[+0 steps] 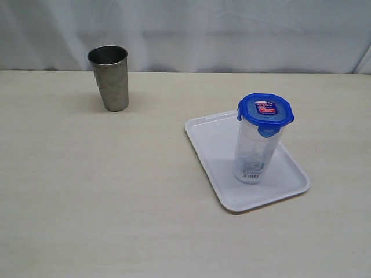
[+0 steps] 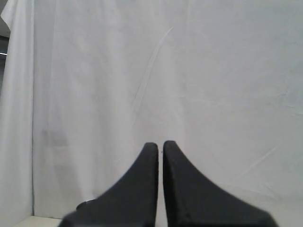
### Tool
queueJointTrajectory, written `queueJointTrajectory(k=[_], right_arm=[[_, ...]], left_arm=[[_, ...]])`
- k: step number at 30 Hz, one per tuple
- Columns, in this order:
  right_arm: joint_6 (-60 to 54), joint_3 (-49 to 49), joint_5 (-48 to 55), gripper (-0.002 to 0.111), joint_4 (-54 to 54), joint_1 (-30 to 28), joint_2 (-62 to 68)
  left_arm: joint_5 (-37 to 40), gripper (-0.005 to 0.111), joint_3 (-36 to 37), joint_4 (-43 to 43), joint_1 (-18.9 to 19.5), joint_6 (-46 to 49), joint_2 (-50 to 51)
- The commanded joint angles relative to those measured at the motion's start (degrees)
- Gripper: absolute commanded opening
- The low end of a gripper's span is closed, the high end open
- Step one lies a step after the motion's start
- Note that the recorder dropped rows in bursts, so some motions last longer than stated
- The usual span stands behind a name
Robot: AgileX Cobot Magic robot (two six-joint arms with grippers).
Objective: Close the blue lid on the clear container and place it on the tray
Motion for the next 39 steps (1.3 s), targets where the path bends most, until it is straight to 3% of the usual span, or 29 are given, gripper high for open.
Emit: queueJointTrajectory(k=[1, 7, 10, 13, 14, 15, 16, 18, 23, 28, 35, 39], right_arm=[[0.08, 0.28, 0.62, 0.004, -0.14, 0.01, -0.14], [0.08, 0.28, 0.62, 0.004, -0.14, 0.01, -0.14], [0.08, 0.28, 0.74, 0.004, -0.14, 0.01, -0.14], [0.08, 0.28, 0.74, 0.004, -0.14, 0.01, -0.14], [0.08, 0.28, 0.74, 0.004, -0.14, 0.01, -0.14], [0.08, 0.28, 0.74, 0.004, -0.14, 0.01, -0.14], [0.08, 0.28, 0.74, 0.004, -0.14, 0.01, -0.14], [0.08, 0.28, 0.74, 0.004, -0.14, 0.01, -0.14], [0.08, 0.28, 0.74, 0.004, -0.14, 0.01, -0.14], [0.08, 0.28, 0.74, 0.004, -0.14, 0.01, -0.14], [0.08, 0.28, 0.62, 0.004, -0.14, 0.01, -0.14], [0.08, 0.28, 0.74, 0.004, -0.14, 0.01, -0.14]], left_arm=[[0.55, 0.000, 0.10, -0.08, -0.01, -0.59, -0.39], [0.67, 0.000, 0.10, -1.57, -0.01, -0.59, -0.39], [3.25, 0.000, 0.10, -14.57, -0.01, 8.57, -0.39], [5.83, 0.000, 0.61, -39.39, -0.01, 35.99, -0.39], [7.80, 0.000, 1.47, -60.48, 0.14, 60.82, -0.39], [8.43, 0.000, 1.96, -68.06, 0.50, 70.09, -0.39], [8.93, 0.000, 4.06, -82.14, 1.97, 87.64, -0.39], [8.04, 0.000, 7.73, -91.06, 5.41, 97.15, -0.39], [3.20, 0.000, 18.19, -91.00, 14.25, 96.09, -0.39], [3.96, 0.000, 20.77, -95.50, 19.54, 96.09, -1.76], [21.41, 0.000, 20.77, -94.59, 20.64, 96.66, -2.58], [21.53, 0.000, 20.77, -94.85, 20.64, 95.81, -2.58]])
